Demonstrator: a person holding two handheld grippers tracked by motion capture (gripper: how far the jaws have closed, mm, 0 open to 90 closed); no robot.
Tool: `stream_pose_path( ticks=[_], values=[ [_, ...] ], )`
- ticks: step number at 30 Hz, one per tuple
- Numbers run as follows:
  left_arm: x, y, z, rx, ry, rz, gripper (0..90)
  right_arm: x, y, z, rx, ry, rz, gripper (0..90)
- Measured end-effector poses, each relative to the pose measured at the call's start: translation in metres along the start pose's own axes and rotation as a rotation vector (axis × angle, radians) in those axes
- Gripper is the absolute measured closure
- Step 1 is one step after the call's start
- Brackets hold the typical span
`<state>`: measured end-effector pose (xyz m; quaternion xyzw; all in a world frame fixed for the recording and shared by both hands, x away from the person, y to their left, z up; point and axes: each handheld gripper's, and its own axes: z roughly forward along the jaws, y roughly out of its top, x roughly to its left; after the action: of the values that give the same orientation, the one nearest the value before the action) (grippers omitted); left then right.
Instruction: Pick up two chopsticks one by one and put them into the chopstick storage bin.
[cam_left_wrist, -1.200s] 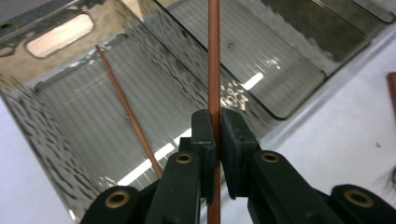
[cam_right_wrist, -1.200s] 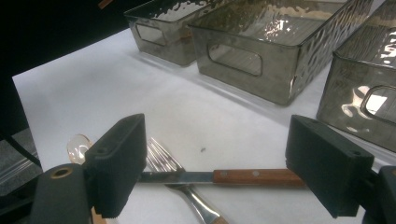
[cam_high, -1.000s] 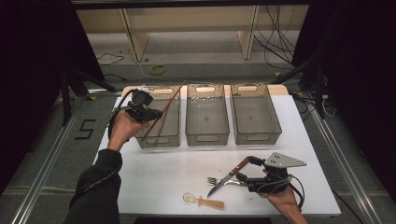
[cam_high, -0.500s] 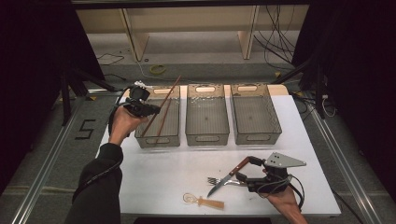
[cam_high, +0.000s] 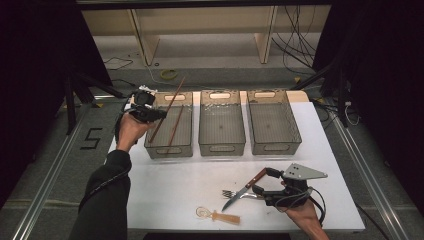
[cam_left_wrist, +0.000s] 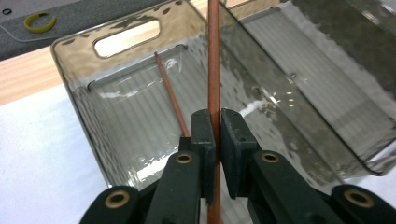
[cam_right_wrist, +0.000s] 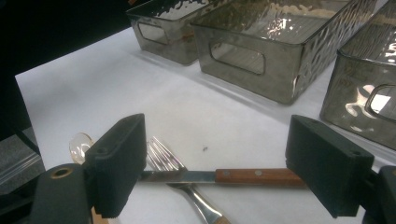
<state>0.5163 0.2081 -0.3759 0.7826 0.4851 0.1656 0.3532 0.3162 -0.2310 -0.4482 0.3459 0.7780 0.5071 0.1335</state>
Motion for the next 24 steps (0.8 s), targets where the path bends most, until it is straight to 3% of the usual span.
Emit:
stream_pose_path(
  ticks=[24],
  values=[
    [0.005,-0.014,0.020,0.004,0.024,-0.030,83.8,0.000,0.000,0.001,0.002,0.004,0.002,21.6]
  ],
)
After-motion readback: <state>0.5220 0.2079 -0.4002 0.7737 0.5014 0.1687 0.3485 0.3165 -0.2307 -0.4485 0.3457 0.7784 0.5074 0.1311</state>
